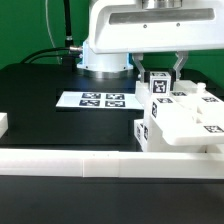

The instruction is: Assemble chair

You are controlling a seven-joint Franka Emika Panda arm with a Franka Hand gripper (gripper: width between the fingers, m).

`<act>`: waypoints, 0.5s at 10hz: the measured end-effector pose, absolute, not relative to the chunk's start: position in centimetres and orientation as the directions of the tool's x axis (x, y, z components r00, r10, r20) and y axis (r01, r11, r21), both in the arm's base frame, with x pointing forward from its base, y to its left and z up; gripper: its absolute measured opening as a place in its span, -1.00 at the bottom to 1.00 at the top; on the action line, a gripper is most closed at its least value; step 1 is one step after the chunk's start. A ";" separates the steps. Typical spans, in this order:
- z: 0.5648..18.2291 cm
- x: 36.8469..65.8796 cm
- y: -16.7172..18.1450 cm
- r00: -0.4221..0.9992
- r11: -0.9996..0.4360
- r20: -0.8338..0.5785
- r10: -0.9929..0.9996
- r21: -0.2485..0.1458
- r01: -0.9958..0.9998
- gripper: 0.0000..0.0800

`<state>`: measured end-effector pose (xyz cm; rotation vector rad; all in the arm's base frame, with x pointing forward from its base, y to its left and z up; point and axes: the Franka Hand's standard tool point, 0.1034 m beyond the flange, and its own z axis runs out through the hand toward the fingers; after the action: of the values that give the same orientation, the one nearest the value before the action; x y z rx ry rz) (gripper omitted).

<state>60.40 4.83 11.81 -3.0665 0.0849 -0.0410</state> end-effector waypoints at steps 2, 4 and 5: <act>11.8 60.4 4.8 0.996 -0.993 0.022 -0.091 -0.076 -0.089 -0.29; 11.8 60.4 4.9 0.967 -0.964 0.009 -0.255 -0.080 -0.253 -0.29; 11.8 60.4 4.9 0.948 -0.945 0.004 -0.319 -0.081 -0.318 -0.29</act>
Offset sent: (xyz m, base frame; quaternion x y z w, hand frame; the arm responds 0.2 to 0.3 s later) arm 0.0000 0.0000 0.0000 0.0000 0.0000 0.1938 0.9810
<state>60.41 4.94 11.82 -3.0220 0.4948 -0.0255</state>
